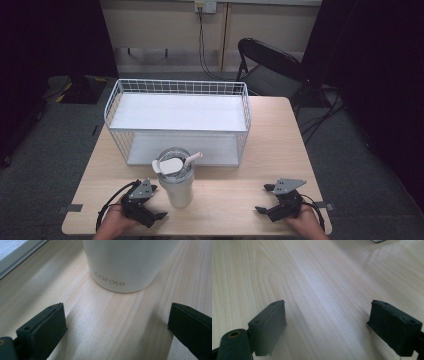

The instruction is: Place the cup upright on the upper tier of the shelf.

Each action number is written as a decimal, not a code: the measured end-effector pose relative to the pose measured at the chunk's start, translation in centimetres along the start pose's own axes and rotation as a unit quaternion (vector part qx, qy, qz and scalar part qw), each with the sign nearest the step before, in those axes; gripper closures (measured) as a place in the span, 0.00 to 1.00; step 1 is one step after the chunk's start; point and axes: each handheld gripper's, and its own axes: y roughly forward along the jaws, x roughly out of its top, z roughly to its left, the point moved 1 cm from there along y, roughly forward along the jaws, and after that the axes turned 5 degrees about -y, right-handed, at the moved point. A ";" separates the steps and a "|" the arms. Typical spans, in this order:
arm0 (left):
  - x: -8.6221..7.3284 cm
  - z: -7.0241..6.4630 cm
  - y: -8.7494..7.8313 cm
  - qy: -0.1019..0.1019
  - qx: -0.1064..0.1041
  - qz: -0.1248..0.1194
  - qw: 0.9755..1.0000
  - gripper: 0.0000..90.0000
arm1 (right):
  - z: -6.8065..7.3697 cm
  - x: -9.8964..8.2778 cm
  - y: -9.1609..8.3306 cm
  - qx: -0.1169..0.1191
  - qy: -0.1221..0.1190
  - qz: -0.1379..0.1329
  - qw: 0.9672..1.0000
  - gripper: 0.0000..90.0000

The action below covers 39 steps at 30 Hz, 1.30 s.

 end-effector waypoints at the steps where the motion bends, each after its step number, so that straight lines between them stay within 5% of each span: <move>1: 0.0 0.0 0.0 -0.001 0.001 -0.001 1.000 0.01 | 0.0 0.0 0.0 0.000 0.000 0.000 1.000 0.15; 8: -0.1 0.1 -0.3 -0.012 0.001 -0.004 1.000 0.04 | 0.0 0.0 0.0 -0.001 0.001 0.000 1.000 0.15; 12: -0.1 0.3 -0.8 -0.030 -0.005 -0.010 0.999 0.18 | 0.0 0.0 0.0 -0.002 0.002 0.000 1.000 0.15; 17: 0.0 0.3 -1.1 -0.034 -0.023 -0.018 0.999 0.18 | 0.0 0.0 0.0 -0.003 0.003 0.000 1.000 0.15; 30: 1.6 -0.2 -2.8 -0.032 -0.044 -0.098 0.994 0.18 | 0.1 0.0 0.0 -0.004 0.004 0.000 1.000 0.15; 34: 2.1 -0.5 -3.2 -0.034 -0.051 -0.128 0.990 0.17 | 0.1 0.0 -0.1 -0.004 0.004 0.001 1.000 0.15; 39: 2.6 -0.8 -3.4 -0.023 -0.048 -0.139 0.989 0.17 | 0.1 0.0 -0.1 -0.004 0.004 0.000 1.000 0.15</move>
